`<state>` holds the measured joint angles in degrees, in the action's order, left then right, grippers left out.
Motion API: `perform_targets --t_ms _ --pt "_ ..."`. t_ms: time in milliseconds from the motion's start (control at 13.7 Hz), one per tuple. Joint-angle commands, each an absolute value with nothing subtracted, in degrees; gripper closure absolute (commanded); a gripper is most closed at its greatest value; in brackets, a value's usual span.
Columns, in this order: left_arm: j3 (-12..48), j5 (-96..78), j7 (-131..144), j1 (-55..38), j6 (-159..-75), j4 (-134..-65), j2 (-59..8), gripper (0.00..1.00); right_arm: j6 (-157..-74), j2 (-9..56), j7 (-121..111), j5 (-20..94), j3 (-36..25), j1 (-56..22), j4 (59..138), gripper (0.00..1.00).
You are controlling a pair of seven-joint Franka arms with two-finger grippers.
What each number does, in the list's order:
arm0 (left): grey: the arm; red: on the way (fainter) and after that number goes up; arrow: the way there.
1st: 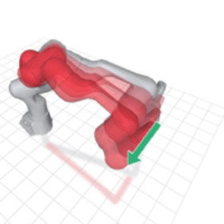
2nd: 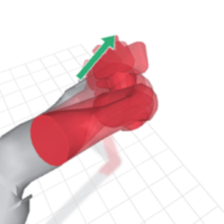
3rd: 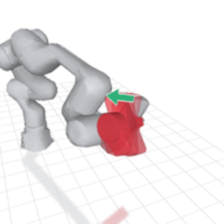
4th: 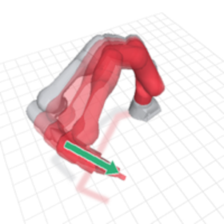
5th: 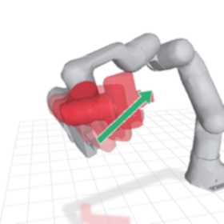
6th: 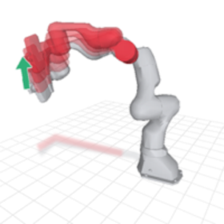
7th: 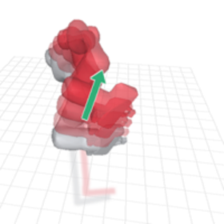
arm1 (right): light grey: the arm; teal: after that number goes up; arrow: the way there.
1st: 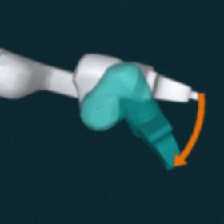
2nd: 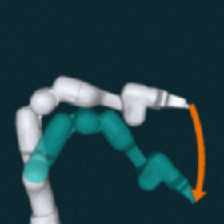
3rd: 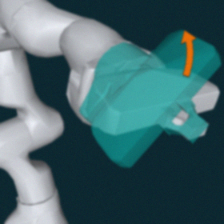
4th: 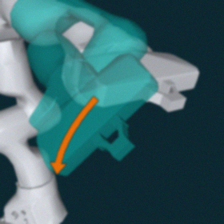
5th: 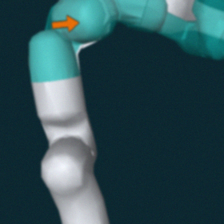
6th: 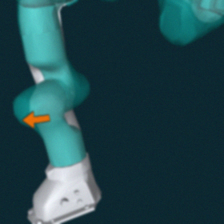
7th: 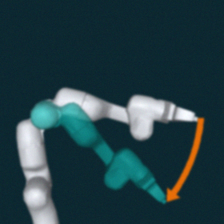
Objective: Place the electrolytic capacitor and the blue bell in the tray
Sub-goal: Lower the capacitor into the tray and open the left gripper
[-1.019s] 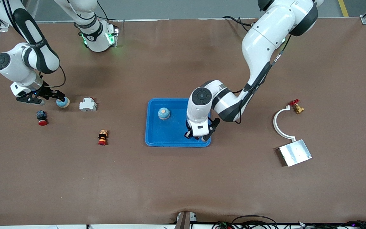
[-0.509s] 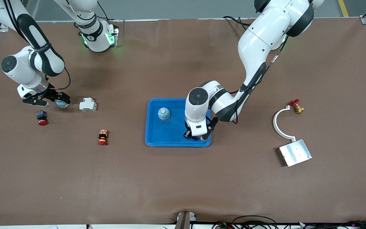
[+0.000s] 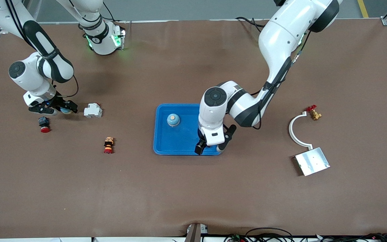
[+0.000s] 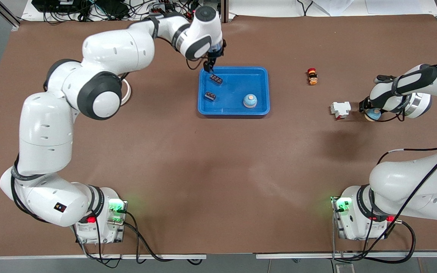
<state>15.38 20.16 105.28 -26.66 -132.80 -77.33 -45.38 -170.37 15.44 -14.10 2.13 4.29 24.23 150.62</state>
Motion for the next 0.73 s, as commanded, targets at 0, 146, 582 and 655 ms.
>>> perform_targets --t_ms 0,146,582,655 --pt "15.4 19.6 98.1 -24.9 -129.1 -78.4 -40.3 0.00 -171.3 16.0 -15.4 3.4 4.2 23.9 150.6 0.00" --pt "15.8 19.5 91.4 -22.9 -124.6 -78.4 -37.5 0.00 -171.3 15.9 -17.0 3.2 4.1 24.1 150.6 0.00" --pt "15.8 14.7 68.1 -17.0 -114.8 -78.7 -29.4 0.00 -171.0 15.9 -21.5 3.2 4.0 27.1 150.6 0.00" --pt "15.8 13.5 65.2 -15.7 -113.3 -78.7 -28.3 0.00 -171.0 15.9 -21.5 3.2 4.0 27.1 150.6 0.00"
